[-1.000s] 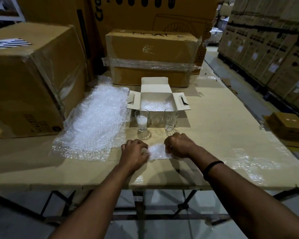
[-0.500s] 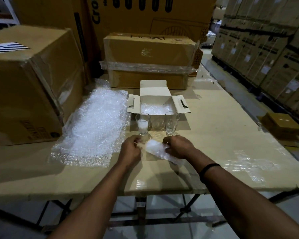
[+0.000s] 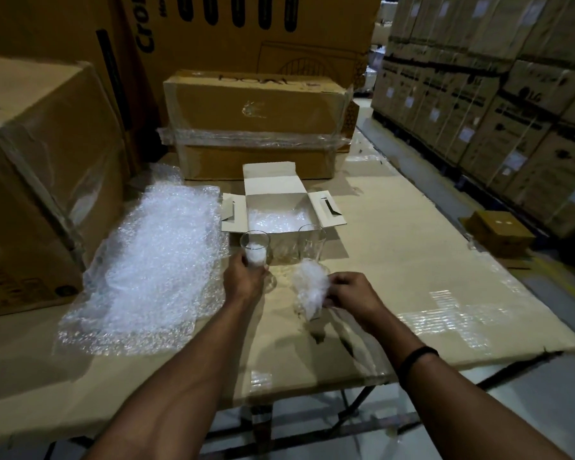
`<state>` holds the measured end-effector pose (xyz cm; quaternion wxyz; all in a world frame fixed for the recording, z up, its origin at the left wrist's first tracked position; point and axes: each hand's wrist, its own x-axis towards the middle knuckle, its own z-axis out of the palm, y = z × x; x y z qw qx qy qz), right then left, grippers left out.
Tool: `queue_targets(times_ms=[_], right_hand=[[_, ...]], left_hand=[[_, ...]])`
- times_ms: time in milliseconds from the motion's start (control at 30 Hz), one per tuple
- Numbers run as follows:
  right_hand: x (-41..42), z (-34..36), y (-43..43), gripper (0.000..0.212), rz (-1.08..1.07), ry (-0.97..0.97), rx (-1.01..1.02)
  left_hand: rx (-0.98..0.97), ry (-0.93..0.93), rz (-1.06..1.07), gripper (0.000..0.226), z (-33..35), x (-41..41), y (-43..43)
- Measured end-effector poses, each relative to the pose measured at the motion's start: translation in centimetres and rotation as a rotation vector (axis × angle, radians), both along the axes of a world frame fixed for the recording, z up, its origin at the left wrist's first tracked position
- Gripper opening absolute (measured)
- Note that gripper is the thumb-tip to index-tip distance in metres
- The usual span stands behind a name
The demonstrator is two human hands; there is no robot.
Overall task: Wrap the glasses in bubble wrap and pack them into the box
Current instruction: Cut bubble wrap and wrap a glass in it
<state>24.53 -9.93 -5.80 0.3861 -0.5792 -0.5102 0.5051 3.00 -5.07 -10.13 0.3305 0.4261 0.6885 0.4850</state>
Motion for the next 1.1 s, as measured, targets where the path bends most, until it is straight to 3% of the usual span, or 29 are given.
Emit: queue_targets(times_ms=[133, 300, 567, 700, 767, 933, 1100], right_hand=[[-0.3, -0.7, -0.6, 0.029, 0.090, 0.006, -0.007], [-2.6, 0.3, 0.4, 0.010, -0.057, -0.016, 0.114], [-6.8, 3.0, 4.2, 0.015, -0.091, -0.263, 0.421], [-8.1, 4.6, 5.5, 0.005, -0.091, -0.281, 0.597], [-8.2, 4.9, 5.9, 0.008, 0.037, -0.404, 0.624], [-7.6, 5.6, 6.8, 0.034, 0.538, -1.028, 0.755], [-7.9, 8.0, 5.8, 0.047, 0.752, -1.260, 0.710]], left_hand=[[0.052, 0.068, -0.067, 0.044, -0.2, -0.1, -1.4], [0.124, 0.180, -0.217, 0.044, -1.2, -0.8, -3.7], [0.120, 0.196, -0.259, 0.052, -2.1, -1.1, -3.5], [0.137, 0.224, -0.250, 0.050, -2.1, -1.2, -3.3], [0.137, 0.211, -0.245, 0.053, -2.1, -1.3, -3.3], [0.130, 0.214, -0.260, 0.058, -2.5, -1.5, -2.9], [0.143, 0.237, -0.249, 0.049, -2.6, -1.7, -2.7]])
